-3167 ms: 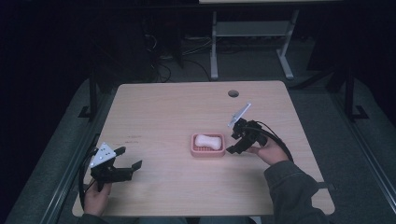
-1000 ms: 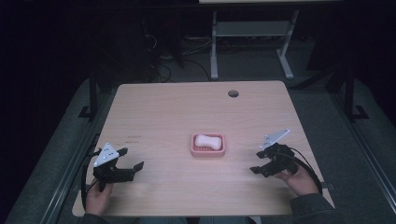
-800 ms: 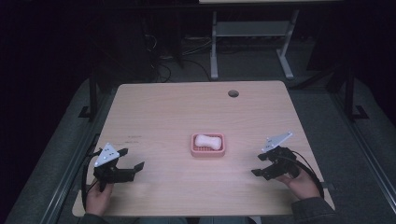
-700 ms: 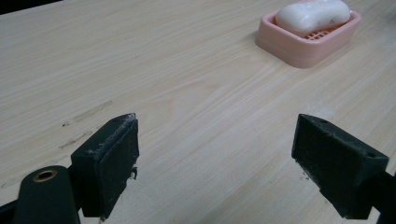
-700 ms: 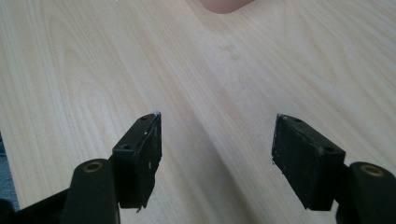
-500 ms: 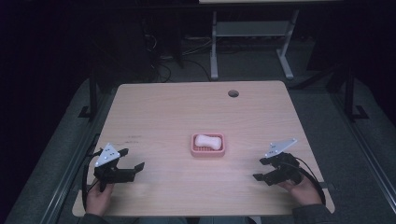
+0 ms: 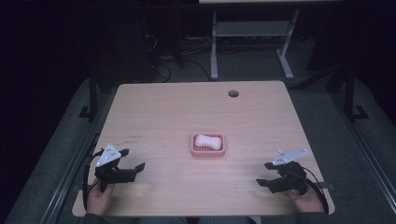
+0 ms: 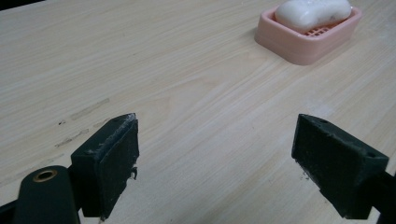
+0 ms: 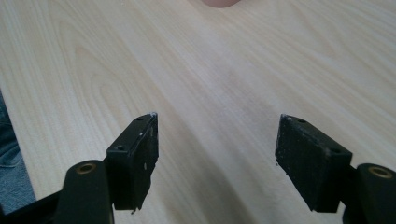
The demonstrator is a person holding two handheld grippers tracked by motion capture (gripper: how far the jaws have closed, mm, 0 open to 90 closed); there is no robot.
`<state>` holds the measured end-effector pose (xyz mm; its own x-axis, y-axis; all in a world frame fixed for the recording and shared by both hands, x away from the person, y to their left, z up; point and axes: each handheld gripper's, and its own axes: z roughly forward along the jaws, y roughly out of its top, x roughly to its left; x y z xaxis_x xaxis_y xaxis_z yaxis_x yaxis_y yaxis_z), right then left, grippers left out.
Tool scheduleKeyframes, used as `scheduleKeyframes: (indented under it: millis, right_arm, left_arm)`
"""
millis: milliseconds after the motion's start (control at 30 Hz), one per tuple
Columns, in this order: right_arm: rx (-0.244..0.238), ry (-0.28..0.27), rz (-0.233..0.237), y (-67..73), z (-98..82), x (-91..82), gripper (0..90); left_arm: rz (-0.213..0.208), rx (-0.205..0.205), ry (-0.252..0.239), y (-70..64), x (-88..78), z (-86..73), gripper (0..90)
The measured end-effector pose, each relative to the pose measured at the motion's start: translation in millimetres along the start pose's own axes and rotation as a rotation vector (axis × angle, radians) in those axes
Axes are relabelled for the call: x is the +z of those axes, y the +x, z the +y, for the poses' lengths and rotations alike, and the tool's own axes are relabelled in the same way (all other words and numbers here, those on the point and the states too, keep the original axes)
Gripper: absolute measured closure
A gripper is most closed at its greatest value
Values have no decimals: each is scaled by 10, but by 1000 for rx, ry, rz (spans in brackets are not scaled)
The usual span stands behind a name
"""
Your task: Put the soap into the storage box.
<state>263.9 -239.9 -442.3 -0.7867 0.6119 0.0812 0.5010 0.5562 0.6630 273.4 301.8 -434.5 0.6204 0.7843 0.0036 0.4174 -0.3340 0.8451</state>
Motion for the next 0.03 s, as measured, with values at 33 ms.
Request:
scheduleKeyframes:
  millis: [33]
  right_arm:
    - [-1,0,4,22,-1,12,295]
  left_arm:
    - [1,2,-3,0,0,1,146]
